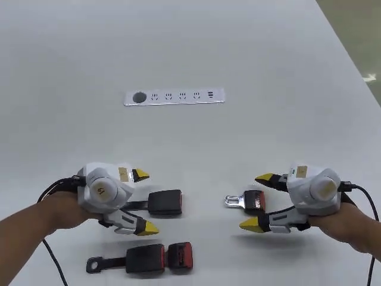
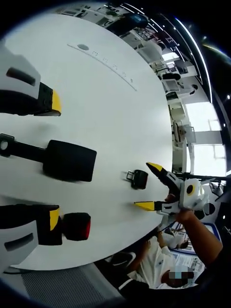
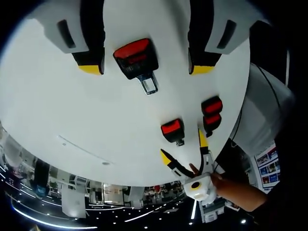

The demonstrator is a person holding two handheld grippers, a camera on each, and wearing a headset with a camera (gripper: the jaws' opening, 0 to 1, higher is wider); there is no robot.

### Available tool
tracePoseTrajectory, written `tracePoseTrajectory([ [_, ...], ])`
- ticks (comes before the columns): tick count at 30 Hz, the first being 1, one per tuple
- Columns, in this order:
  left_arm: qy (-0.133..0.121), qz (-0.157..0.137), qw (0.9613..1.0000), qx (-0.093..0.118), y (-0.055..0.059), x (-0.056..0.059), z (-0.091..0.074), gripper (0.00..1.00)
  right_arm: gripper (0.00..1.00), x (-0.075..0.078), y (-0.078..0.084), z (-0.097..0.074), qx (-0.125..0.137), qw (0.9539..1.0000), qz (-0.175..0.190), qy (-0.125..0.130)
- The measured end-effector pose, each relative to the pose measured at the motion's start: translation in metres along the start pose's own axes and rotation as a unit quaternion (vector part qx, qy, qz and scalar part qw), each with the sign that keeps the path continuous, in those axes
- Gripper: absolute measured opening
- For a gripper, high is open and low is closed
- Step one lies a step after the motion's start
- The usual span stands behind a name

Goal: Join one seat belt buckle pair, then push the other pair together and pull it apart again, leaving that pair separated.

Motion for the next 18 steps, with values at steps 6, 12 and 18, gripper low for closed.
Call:
tracePoseTrajectory([
  [6,0.004,0.001,0.9999,-0.015,0.005,-0.002,0.010,0.73,0.65,0.007,0.009,0.000,-0.006,0.9999,0.005,-0.010],
  [12,0.008,0.000,0.9999,-0.012,0.008,-0.003,0.016,0.70,0.62,0.007,0.011,0.000,-0.022,0.9995,-0.008,-0.023],
  [18,0.012,0.000,0.9999,0.000,0.005,-0.007,0.017,0.66,0.53,0.013,0.010,0.001,-0.019,0.9995,-0.013,-0.024],
])
Point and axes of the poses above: the centre of the closed fingertips' face, and the gripper's own axes: z roughly forward along the fingers, x roughly to its right, y roughly out of its underside, the point moved 10 cm from there along -z, roughly backward along the fingers, and after that the axes turned 15 degrees about -z, right-handed, at the moved point
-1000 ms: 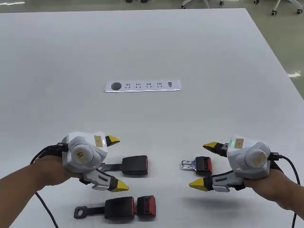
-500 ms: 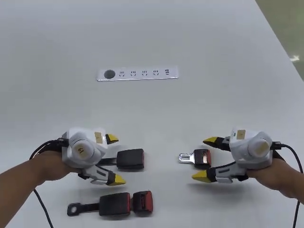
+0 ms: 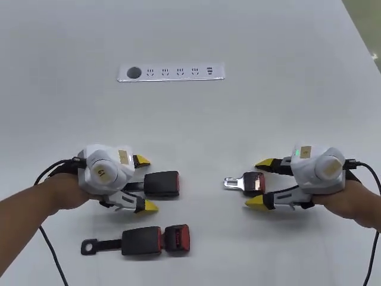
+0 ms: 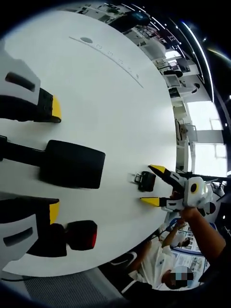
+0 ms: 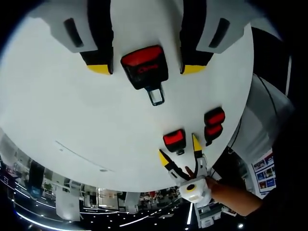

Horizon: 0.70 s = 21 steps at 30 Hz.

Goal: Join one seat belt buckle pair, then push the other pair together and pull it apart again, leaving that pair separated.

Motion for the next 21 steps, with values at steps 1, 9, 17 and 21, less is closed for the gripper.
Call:
tracePoseTrajectory([
  [1,0.001,0.001,1.0000,0.000,0.000,0.000,0.000,0.65,0.53,0.002,0.002,0.000,-0.001,1.0000,-0.003,-0.001],
  [9,0.009,0.016,0.9998,0.004,0.000,0.003,0.000,0.58,0.46,0.002,-0.002,0.002,-0.001,0.9997,-0.023,-0.013],
  [17,0.017,0.020,0.9995,0.017,-0.007,0.000,-0.001,0.45,0.37,0.007,-0.002,0.005,-0.016,0.9986,-0.049,-0.011],
  [21,0.016,0.028,0.9991,0.029,-0.014,-0.002,-0.009,0.36,0.36,0.005,-0.004,0.004,-0.016,0.9981,-0.057,-0.016],
])
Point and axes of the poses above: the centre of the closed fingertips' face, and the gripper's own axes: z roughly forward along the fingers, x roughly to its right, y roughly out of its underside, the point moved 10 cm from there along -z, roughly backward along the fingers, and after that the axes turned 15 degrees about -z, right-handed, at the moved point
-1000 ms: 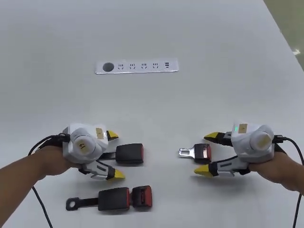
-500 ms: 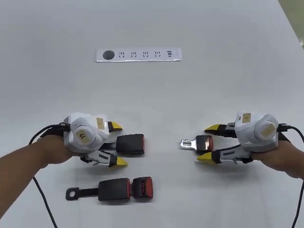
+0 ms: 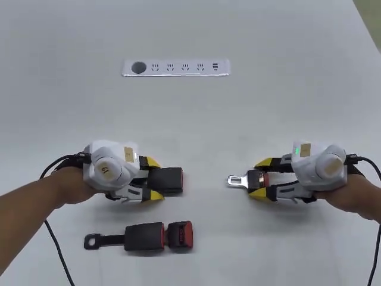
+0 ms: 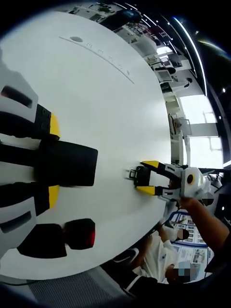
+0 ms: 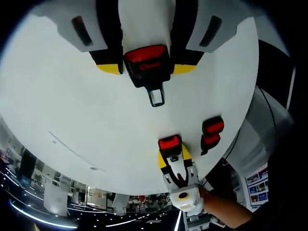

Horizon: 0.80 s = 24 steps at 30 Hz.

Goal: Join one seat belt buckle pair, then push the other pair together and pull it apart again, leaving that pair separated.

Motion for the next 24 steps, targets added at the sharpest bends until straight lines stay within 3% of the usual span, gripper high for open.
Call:
tracePoseTrajectory([
  [8,0.007,0.006,1.0000,0.003,0.001,0.000,-0.011,0.35,0.35,0.000,-0.001,0.000,0.002,1.0000,-0.008,-0.004],
  [24,0.008,0.006,0.9999,-0.006,0.012,0.002,-0.004,0.35,0.35,-0.003,-0.005,-0.001,0.006,0.9999,-0.011,-0.009],
])
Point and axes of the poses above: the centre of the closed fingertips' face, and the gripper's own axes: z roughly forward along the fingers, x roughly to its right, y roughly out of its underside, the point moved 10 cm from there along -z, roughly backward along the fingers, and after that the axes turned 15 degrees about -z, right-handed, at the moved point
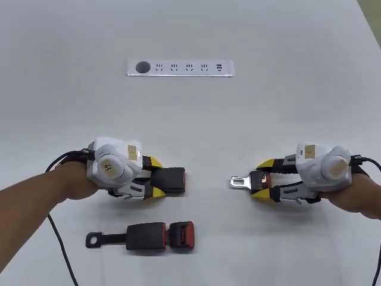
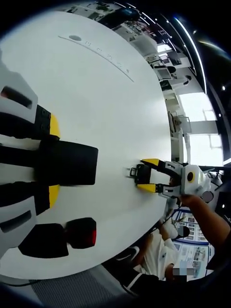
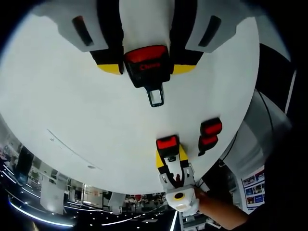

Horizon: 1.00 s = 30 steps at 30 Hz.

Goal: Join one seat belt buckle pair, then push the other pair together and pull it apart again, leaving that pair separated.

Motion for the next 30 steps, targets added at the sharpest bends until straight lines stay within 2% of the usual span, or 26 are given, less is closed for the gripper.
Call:
tracePoseTrajectory([
  [16,0.000,-0.002,1.0000,-0.004,0.003,-0.001,0.008,0.34,0.35,0.002,-0.015,0.023,0.017,0.9998,-0.007,-0.005],
  [30,-0.001,-0.002,0.9999,-0.012,-0.001,-0.001,0.013,0.34,0.35,0.007,-0.028,0.042,0.035,0.9992,-0.015,-0.014],
])
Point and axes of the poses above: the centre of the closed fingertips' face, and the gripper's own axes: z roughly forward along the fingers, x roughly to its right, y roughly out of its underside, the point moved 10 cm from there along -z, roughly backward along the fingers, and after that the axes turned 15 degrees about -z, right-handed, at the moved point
